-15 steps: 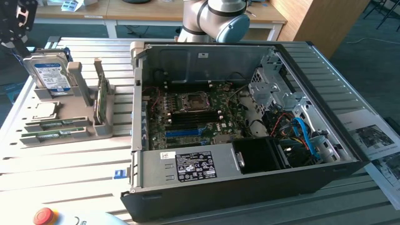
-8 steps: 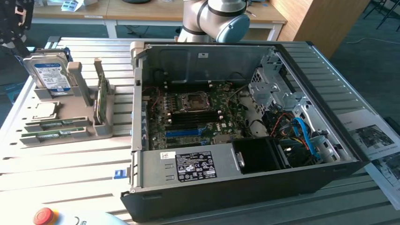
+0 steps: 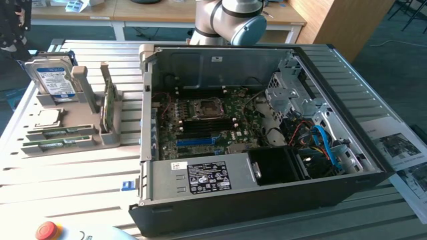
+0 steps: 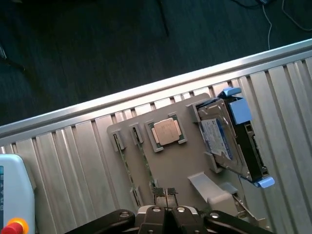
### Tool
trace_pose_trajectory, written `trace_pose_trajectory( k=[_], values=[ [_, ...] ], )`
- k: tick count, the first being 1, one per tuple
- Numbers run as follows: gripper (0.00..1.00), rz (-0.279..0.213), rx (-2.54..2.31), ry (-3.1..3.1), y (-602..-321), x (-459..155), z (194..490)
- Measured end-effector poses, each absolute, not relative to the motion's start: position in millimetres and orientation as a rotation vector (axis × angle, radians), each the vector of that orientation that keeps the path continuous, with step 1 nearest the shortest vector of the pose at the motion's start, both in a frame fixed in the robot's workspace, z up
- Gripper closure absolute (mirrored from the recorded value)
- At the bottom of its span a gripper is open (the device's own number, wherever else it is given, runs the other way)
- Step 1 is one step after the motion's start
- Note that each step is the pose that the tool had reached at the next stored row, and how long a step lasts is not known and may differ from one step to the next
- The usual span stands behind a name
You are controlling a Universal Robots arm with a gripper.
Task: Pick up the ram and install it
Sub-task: 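Pick up the ram and move it above insertion slot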
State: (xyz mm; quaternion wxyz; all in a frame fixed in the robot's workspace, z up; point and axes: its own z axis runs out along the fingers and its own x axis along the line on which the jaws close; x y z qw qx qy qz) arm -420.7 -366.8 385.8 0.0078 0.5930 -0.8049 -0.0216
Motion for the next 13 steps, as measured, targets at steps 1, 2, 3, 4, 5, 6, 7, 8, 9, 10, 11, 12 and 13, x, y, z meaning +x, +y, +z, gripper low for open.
trace_pose_trajectory(
  k=[1, 2, 3, 4, 5, 6, 7, 8, 9, 10, 11, 12, 13],
  values=[
    [0.9, -0.067, 1.876, -2.499, -366.8, -420.6, 385.8],
    [0.9, -0.067, 1.898, -2.482, -366.8, -420.6, 385.8],
    [0.9, -0.067, 1.92, -2.464, -366.8, -420.7, 385.9],
    [0.9, -0.067, 1.943, -2.445, -366.9, -420.6, 385.9],
    [0.9, -0.066, 1.965, -2.428, -366.9, -420.6, 385.8],
    [0.9, -0.066, 1.987, -2.41, -366.9, -420.6, 385.8],
    [0.9, -0.066, 2.008, -2.391, -366.9, -420.6, 385.8],
    [0.9, -0.066, 2.029, -2.373, -366.8, -420.6, 385.8],
    [0.9, -0.065, 2.05, -2.354, -366.9, -420.7, 385.8],
    [0.9, -0.065, 2.071, -2.336, -366.8, -420.7, 385.8],
    [0.9, -0.065, 2.09, -2.318, -366.8, -420.7, 385.8],
    [0.9, -0.064, 2.098, -2.31, -366.5, -420.7, 385.8],
    [0.9, -0.064, 2.099, -2.309, -366.5, -420.6, 385.8]
  ],
)
